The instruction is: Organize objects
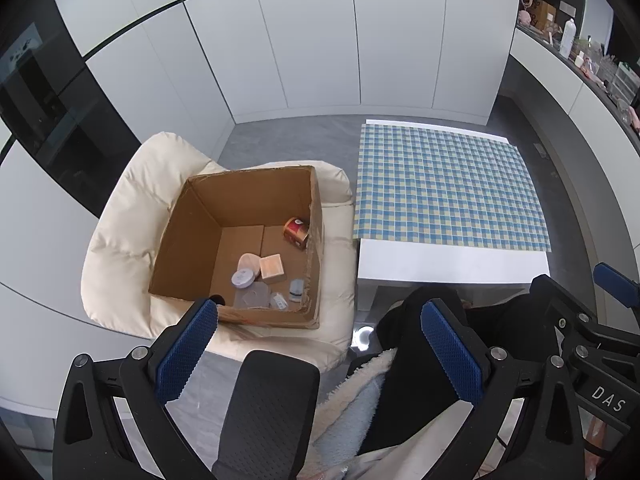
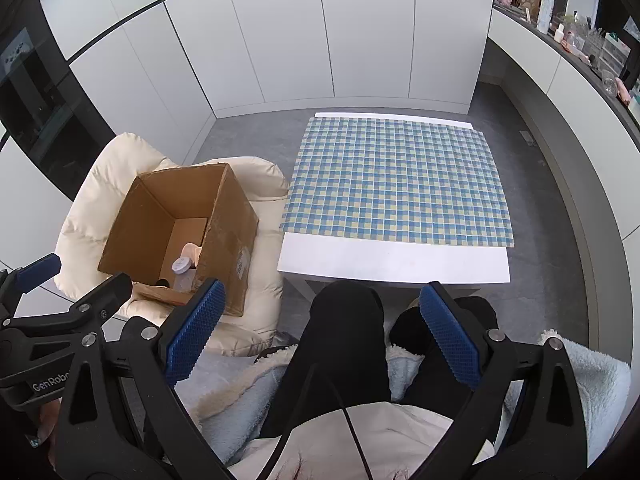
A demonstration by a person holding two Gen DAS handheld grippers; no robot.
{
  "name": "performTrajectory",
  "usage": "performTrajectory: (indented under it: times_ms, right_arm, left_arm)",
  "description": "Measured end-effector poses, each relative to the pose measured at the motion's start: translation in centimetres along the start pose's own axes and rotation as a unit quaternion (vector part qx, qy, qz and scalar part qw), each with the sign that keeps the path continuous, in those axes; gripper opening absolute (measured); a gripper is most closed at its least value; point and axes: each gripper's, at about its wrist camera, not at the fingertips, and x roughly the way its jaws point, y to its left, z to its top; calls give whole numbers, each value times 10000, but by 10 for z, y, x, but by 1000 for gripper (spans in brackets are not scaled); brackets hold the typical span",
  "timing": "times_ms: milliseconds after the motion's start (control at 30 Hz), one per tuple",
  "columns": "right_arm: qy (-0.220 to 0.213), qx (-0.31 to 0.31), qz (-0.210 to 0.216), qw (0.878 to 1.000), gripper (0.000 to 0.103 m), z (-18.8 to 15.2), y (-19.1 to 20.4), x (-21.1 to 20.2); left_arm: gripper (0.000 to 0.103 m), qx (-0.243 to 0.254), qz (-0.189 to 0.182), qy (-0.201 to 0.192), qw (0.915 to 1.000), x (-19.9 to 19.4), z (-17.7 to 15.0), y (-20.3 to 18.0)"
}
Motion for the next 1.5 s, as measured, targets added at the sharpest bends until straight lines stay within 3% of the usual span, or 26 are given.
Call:
performTrajectory:
  times_ms: [1500]
  right_arm:
    - [107,-57,-118,9999,99,1,-6,9]
  left_arm:
    - [102,-65,-103,141,9998,8,2,-5]
